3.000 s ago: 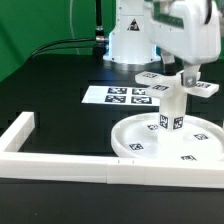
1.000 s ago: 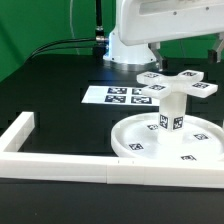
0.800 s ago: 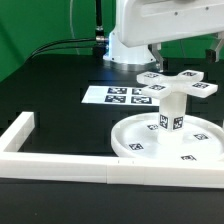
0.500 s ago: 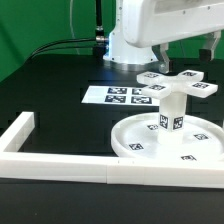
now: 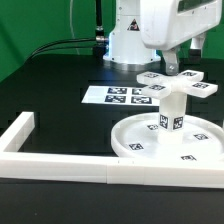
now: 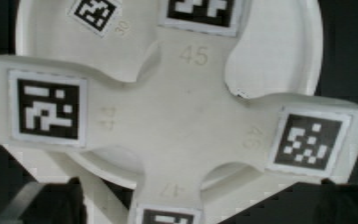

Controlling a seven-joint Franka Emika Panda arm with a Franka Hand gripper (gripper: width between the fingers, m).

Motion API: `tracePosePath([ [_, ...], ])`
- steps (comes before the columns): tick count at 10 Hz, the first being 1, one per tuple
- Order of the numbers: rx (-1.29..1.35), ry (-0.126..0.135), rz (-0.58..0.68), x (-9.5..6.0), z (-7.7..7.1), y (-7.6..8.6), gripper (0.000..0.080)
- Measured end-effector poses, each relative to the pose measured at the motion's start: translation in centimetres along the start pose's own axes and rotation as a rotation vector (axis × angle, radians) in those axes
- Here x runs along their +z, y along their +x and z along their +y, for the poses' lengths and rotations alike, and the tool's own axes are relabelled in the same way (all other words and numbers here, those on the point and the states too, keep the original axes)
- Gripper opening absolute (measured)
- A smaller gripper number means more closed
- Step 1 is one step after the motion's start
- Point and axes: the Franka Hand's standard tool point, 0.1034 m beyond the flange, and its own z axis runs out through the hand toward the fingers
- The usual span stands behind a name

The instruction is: Assemble round table

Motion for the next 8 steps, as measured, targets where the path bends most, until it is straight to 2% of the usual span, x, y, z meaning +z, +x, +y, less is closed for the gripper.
tracePosePath([
  [1, -0.141, -0.02, -0.008, 0.2, -0.1, 0.2, 0.0649],
  [3, -0.335, -0.03, -0.033, 0.4, -0.1, 0.1, 0.0649],
  [8, -0.616, -0.023, -0.066, 0.9, 0.2, -0.8, 0.0649],
])
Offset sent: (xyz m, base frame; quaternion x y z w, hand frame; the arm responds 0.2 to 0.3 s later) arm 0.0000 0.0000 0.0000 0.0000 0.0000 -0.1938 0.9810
